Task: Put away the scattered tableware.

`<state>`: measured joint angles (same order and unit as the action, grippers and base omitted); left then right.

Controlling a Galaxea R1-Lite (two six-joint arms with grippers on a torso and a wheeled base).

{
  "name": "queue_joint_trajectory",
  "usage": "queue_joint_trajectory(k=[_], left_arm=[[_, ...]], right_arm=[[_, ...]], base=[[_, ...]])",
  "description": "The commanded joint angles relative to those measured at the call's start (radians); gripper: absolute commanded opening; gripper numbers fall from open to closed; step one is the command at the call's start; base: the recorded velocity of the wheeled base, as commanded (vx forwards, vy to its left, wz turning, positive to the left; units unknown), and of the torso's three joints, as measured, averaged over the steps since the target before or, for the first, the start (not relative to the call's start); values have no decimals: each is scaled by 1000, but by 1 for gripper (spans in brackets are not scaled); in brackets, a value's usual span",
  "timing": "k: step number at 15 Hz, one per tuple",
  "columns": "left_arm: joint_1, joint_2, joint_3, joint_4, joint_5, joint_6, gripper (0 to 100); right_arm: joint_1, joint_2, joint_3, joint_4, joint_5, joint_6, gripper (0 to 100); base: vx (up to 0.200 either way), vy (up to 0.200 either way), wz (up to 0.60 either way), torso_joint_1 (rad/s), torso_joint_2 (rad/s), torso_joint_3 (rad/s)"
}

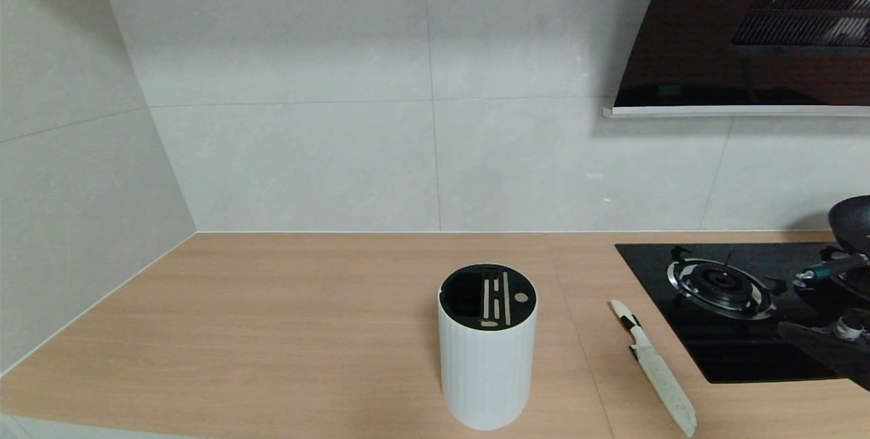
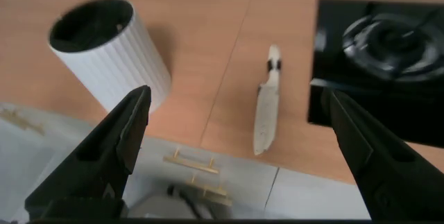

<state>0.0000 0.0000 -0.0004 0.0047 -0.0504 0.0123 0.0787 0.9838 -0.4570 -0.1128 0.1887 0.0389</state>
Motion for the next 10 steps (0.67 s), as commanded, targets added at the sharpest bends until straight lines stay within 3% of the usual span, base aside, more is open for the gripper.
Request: queue_joint_trajectory(k=[1, 10], left_arm=[[0, 0, 0, 0, 0, 0, 100], [0, 0, 0, 0, 0, 0, 100]], right_arm=[[41, 372, -35, -136, 0, -1, 100], [87, 1020, -86, -607, -123, -24, 100]], base=[[0, 0, 0, 0, 0, 0], [0, 0, 0, 0, 0, 0]])
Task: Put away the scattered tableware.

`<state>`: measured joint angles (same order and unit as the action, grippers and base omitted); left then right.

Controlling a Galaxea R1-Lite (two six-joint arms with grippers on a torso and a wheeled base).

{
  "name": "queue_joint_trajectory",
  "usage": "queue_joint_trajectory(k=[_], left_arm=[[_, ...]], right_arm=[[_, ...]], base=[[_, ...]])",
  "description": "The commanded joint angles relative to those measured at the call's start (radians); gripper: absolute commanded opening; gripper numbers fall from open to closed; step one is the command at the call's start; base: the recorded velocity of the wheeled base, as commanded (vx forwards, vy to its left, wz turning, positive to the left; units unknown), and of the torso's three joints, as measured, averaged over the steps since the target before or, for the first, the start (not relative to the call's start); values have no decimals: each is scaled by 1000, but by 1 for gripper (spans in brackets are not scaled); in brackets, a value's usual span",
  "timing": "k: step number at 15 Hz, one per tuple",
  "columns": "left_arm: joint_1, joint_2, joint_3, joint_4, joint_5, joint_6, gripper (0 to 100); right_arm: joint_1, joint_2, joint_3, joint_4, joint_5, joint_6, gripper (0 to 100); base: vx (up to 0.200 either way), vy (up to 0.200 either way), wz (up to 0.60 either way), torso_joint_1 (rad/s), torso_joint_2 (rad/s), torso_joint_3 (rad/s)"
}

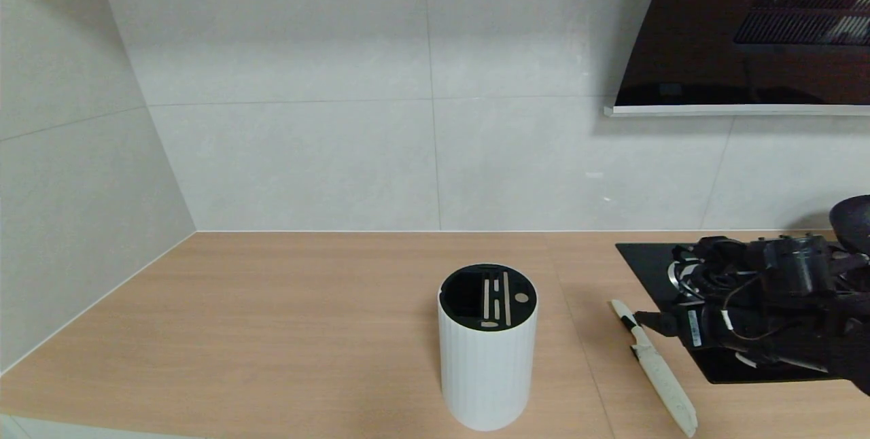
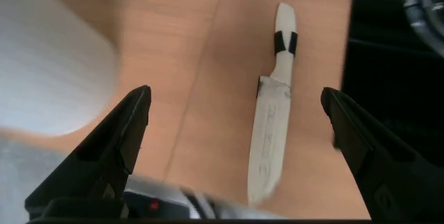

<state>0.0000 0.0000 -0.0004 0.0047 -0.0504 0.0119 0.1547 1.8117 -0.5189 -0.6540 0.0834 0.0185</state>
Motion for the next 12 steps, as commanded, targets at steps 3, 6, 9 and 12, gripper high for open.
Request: queue_joint_trajectory(k=[3, 6, 9, 12], left_arm=[[0, 0, -1, 0, 0, 0, 100], [0, 0, 0, 0, 0, 0, 100], [0, 0, 0, 0, 0, 2, 100], [0, 0, -1, 0, 0, 0, 100]], right_arm=[[2, 304, -93, -110, -39, -11, 100], [-1, 388, -116, -118, -53, -11, 100], [-20, 469, -133, -156, -76, -11, 100], [-30, 514, -144, -188, -86, -11, 100]], base=[[0, 0, 0, 0, 0, 0], [0, 0, 0, 0, 0, 0], [0, 0, 0, 0, 0, 0], [0, 0, 0, 0, 0, 0]])
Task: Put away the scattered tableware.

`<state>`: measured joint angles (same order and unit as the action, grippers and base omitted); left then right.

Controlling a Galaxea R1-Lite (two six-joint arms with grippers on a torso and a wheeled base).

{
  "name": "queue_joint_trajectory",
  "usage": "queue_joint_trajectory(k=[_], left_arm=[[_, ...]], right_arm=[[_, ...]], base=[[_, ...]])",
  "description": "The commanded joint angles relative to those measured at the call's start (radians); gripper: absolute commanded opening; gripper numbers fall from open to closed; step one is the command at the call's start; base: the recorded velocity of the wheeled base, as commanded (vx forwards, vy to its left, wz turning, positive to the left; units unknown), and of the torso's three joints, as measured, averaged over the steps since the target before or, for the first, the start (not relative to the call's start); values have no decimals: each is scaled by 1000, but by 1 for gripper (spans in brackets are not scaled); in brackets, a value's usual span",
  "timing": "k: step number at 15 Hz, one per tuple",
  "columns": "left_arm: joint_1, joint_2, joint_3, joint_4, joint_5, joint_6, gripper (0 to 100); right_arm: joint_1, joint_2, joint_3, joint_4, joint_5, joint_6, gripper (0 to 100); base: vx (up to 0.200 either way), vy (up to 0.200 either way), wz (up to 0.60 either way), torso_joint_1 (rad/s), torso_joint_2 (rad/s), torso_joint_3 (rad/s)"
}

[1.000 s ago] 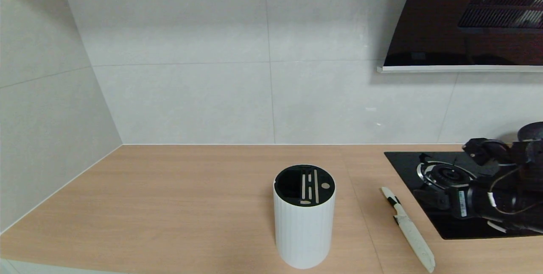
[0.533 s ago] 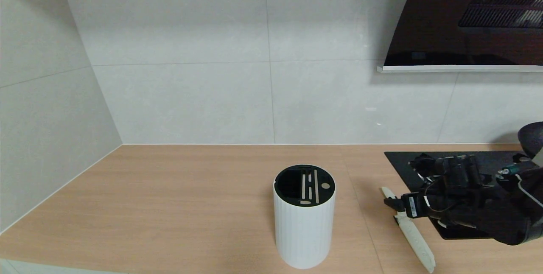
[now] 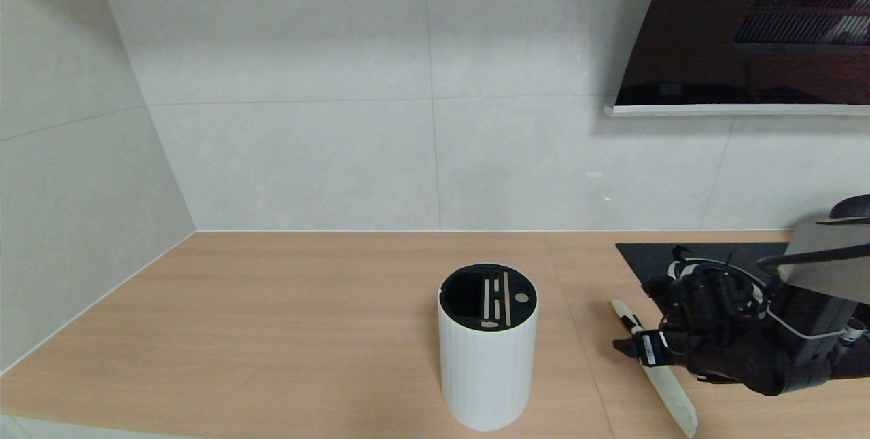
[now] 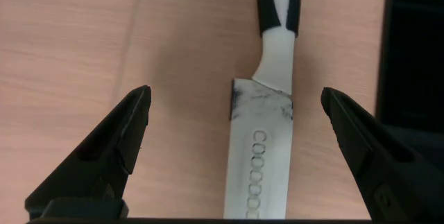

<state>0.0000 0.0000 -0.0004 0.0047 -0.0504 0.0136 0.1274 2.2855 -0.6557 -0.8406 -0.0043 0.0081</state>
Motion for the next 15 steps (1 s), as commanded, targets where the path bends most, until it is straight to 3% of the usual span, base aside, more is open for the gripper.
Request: queue_joint_trajectory(k=[1, 11, 15], left_arm=[[0, 0, -1, 0, 0, 0, 100], [0, 0, -1, 0, 0, -1, 100], [0, 0, -1, 0, -2, 0, 100]], right_arm=[[-5, 48, -12, -3, -8, 0, 100], [-6, 60, -13, -3, -59, 3, 100], [-6, 69, -13, -3, -123, 4, 100]], base=[[0, 0, 0, 0, 0, 0], [0, 0, 0, 0, 0, 0], [0, 0, 0, 0, 0, 0]])
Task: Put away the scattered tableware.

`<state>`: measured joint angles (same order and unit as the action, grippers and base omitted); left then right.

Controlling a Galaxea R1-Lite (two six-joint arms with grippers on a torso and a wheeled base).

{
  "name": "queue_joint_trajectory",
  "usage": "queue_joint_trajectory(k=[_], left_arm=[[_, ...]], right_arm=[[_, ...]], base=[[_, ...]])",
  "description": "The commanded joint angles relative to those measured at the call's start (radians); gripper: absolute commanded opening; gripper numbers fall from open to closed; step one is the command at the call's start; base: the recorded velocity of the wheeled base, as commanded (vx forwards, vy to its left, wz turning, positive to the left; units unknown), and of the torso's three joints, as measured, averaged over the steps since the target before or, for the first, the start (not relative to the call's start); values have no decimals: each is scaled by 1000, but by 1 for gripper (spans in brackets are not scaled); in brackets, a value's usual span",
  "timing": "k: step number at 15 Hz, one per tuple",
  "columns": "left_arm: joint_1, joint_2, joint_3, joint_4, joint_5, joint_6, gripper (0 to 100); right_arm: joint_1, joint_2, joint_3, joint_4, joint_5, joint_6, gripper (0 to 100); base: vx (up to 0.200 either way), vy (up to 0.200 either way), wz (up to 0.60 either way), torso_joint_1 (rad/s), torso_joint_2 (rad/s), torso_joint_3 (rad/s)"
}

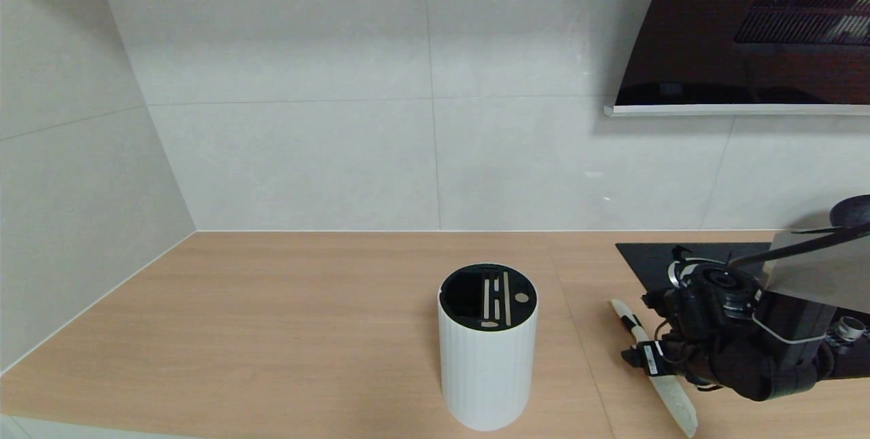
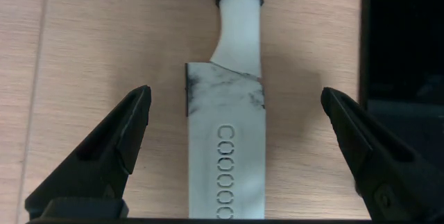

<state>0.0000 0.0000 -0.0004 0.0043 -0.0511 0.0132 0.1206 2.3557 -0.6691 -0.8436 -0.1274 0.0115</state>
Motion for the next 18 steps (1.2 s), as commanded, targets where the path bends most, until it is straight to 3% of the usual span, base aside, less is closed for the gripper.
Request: queue_joint_trajectory(k=[1, 4, 5, 14, 18], left_arm=[[0, 0, -1, 0, 0, -1, 100], [0, 0, 0, 0, 0, 1, 100], [0, 0, 0, 0, 0, 1, 100], [0, 0, -1, 0, 0, 1, 100], [0, 0, 0, 0, 0, -1, 100]], right_arm=[[1, 0, 0, 0, -1, 1, 100], [1, 2, -1, 0, -1, 1, 100], [1, 2, -1, 0, -1, 1, 0], [2, 7, -1, 0, 0, 1, 0], [1, -125, 11, 1, 6, 16, 0]], base=[[0, 0, 0, 0, 0, 0], [0, 0, 0, 0, 0, 0], [0, 0, 0, 0, 0, 0], [0, 0, 0, 0, 0, 0], [0, 0, 0, 0, 0, 0]])
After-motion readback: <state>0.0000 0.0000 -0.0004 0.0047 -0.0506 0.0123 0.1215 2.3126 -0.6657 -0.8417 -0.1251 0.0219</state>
